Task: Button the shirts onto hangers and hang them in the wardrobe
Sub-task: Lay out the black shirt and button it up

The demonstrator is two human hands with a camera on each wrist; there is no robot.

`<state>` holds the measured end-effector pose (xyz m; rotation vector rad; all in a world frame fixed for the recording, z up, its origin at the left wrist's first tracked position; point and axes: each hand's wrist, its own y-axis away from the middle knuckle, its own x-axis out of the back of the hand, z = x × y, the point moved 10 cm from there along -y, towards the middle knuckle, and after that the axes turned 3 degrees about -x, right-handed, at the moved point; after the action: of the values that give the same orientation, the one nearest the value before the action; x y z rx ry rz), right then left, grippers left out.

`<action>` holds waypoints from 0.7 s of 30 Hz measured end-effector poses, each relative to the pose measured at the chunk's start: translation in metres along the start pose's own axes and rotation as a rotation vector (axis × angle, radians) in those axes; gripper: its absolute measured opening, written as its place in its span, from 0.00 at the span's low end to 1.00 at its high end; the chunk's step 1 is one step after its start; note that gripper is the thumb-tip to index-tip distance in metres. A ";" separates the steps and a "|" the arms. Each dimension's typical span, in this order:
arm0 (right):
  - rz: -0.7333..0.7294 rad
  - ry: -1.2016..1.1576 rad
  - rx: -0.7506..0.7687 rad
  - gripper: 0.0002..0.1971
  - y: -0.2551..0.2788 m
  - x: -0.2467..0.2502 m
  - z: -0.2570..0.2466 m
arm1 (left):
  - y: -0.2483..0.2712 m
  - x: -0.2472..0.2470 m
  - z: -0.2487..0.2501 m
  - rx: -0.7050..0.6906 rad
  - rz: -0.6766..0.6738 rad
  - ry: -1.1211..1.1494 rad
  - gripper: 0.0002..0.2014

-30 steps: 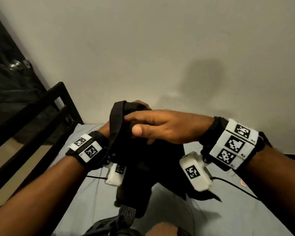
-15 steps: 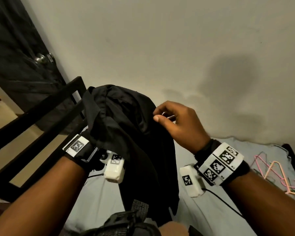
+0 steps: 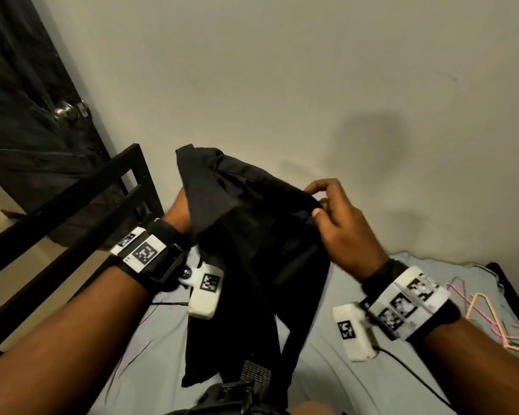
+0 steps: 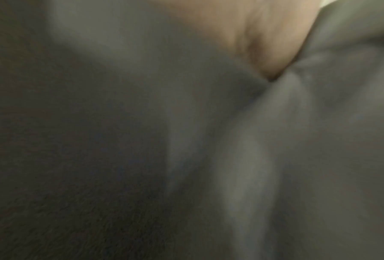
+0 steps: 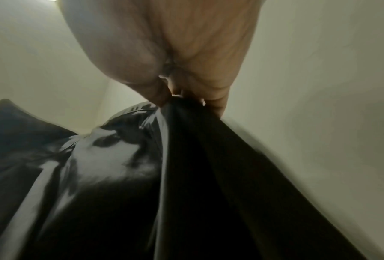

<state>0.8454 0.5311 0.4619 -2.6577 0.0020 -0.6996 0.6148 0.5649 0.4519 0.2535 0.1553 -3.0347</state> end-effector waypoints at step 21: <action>0.166 0.389 -0.155 0.20 -0.062 0.206 0.013 | -0.133 0.077 0.061 -0.506 -0.530 -0.949 0.12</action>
<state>1.0257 0.5726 0.5714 -2.5779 0.3929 -1.1857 0.5162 0.6836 0.5107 -1.4075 0.9841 -3.0244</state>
